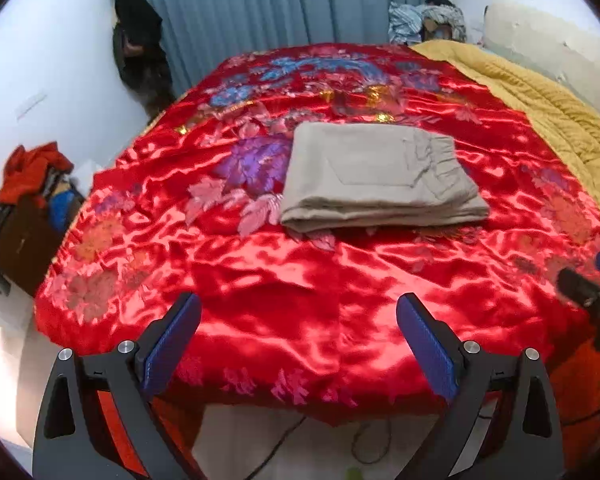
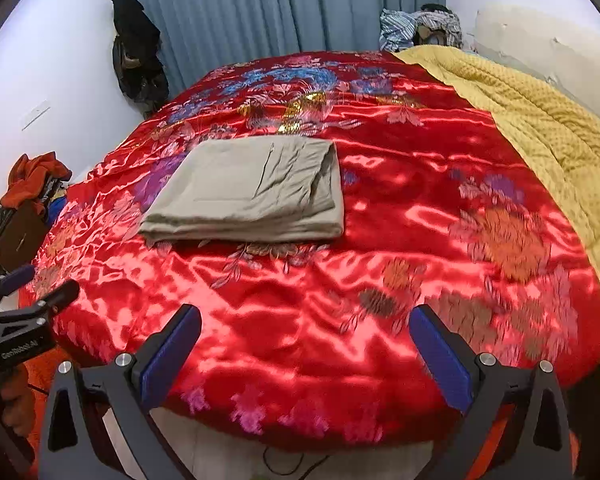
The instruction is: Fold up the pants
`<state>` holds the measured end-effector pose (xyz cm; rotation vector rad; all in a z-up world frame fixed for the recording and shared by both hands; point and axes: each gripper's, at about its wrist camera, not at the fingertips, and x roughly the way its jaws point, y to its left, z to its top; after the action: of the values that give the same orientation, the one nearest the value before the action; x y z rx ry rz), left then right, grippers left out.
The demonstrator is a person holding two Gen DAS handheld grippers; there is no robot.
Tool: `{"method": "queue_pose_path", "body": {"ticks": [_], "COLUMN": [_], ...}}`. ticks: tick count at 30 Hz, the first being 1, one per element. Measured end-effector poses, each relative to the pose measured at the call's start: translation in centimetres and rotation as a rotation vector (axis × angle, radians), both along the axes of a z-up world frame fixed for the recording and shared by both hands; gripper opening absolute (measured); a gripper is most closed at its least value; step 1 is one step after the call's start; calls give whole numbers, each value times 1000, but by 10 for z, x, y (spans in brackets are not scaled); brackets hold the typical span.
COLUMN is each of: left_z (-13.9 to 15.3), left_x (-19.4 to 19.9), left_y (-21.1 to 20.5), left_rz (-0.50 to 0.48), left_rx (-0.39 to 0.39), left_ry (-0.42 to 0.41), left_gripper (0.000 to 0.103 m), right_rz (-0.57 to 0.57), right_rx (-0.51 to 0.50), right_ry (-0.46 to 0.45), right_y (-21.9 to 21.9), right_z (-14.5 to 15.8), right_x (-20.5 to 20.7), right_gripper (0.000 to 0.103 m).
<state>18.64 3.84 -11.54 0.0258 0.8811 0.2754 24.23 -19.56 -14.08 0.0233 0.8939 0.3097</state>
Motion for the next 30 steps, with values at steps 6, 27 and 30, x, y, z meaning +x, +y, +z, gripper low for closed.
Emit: {"method": "queue_pose_path", "body": {"ticks": [6, 27, 30], "left_z": [6, 4, 6], "left_x": [-11, -21, -21], "left_y": [1, 1, -3], "left_rz": [6, -30, -35], "left_rx": [-63, -93, -81], "left_ry": [15, 70, 66], "left_gripper": [99, 99, 99], "right_rz": [-7, 94, 100], "right_rx": [-17, -126, -143], "right_ry": [2, 19, 12], "right_y": [6, 50, 51], "right_z": [13, 31, 31], "right_x": [-11, -45, -47], "right_gripper": [103, 103, 103]}}
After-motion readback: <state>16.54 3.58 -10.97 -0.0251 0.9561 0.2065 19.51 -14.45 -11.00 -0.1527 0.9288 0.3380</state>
